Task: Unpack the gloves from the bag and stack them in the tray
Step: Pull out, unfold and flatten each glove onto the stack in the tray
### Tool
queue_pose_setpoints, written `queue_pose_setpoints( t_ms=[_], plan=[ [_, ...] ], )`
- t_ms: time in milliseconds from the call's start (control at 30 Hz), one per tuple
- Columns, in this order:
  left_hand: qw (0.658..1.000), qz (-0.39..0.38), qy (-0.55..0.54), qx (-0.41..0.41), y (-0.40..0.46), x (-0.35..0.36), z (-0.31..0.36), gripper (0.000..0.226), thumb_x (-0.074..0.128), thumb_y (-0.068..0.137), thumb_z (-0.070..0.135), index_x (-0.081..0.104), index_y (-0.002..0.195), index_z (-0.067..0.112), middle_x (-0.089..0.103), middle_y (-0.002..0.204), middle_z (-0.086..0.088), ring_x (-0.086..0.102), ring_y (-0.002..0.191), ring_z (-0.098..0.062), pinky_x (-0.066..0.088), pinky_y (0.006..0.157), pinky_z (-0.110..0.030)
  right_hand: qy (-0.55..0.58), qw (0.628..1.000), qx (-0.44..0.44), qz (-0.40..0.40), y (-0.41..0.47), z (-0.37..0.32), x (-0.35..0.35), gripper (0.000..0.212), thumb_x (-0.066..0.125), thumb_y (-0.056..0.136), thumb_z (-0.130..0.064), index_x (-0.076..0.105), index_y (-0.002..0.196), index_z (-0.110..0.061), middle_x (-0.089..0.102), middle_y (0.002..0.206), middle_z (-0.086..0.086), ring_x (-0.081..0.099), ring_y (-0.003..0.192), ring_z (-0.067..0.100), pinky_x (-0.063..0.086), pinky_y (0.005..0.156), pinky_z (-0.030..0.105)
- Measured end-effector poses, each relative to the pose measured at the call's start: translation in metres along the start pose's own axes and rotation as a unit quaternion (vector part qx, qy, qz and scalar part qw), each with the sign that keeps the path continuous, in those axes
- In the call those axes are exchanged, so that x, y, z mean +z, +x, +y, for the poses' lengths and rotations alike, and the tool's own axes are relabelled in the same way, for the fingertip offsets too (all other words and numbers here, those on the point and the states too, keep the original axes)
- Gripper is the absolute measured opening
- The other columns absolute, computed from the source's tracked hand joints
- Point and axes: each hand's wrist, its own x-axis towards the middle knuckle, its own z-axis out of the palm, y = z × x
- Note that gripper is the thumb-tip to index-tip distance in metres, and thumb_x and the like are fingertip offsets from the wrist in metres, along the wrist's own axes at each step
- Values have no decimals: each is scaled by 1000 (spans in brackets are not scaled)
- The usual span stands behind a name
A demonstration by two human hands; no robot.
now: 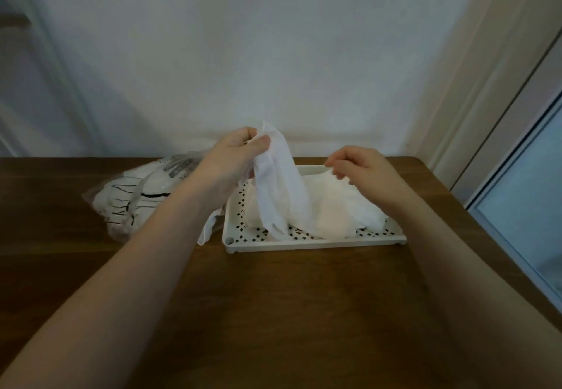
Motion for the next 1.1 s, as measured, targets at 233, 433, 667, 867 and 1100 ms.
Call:
queue_pose_setpoints(
  t_ms=[233,433,667,867,1100],
  plan=[
    [1000,-2,2,25,17,20,6,7,53,93,19,58,90,15,63,70,4,59,56,-7,47,52,-22,-23,991,-100,-87,13,1,30,14,64,87,-25,67,95,-13,70,89,-2,64,85,11,52,79,30],
    [999,23,29,30,37,15,8,10,54,93,20,56,87,13,66,79,-3,62,61,-11,49,59,-24,168,982,51,-74,33,24,-5,13,68,84,-12,66,92,-3,69,86,12,64,73,14,51,72,26],
    [991,-10,65,114,69,16,22,8,52,95,18,51,88,14,59,76,3,56,77,-14,45,82,-32,15,970,-65,233,60,5,-52,14,64,85,-22,56,82,-11,51,73,-8,47,70,9,39,66,24],
    [960,-61,228,149,71,8,-21,17,57,89,5,53,79,19,67,93,0,61,88,-16,46,80,-30,-253,946,-189,74,36,28,-41,14,60,88,-19,60,100,-12,63,103,0,54,101,13,4,114,25],
    [889,-130,418,133,61,-1,-57,53,37,84,-12,48,53,30,63,110,-3,53,110,-20,37,86,-25,-364,911,-137,-139,14,42,4,24,55,91,-28,58,111,-16,47,140,-2,43,125,16,19,109,26]
  ],
)
